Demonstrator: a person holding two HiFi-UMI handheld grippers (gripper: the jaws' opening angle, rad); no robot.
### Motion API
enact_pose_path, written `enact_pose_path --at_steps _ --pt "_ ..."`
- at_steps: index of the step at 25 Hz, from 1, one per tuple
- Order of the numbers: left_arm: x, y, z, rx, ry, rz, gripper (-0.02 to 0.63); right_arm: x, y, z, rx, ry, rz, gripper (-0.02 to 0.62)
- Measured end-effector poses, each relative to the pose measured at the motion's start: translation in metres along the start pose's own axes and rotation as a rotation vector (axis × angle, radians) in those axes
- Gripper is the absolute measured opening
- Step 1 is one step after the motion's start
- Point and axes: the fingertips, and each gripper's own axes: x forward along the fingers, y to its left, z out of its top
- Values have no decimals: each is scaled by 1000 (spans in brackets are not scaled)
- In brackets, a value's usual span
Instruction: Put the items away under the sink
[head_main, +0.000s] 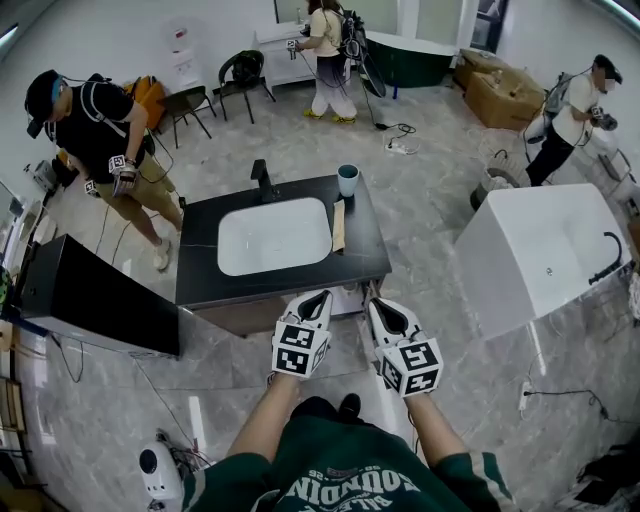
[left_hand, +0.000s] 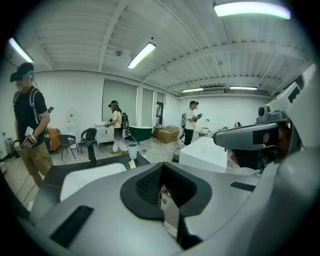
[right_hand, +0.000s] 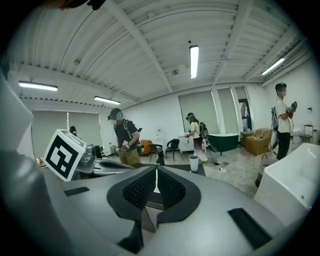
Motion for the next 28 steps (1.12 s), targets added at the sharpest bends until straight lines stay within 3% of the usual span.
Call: enact_pose_path --at_steps 9,14,23,28 --pt "70 34 19 6 -7 -11 11 53 -42 10 9 4 7 43" --pt "119 68 35 59 -31 -15 11 97 -72 27 6 -17 -19 43" --pt "210 124 76 72 -46 -75 11 181 -117 62 42 -10 -63 43" --pt "253 153 80 75 -31 -91 12 221 -131 74 52 -12 -68 43"
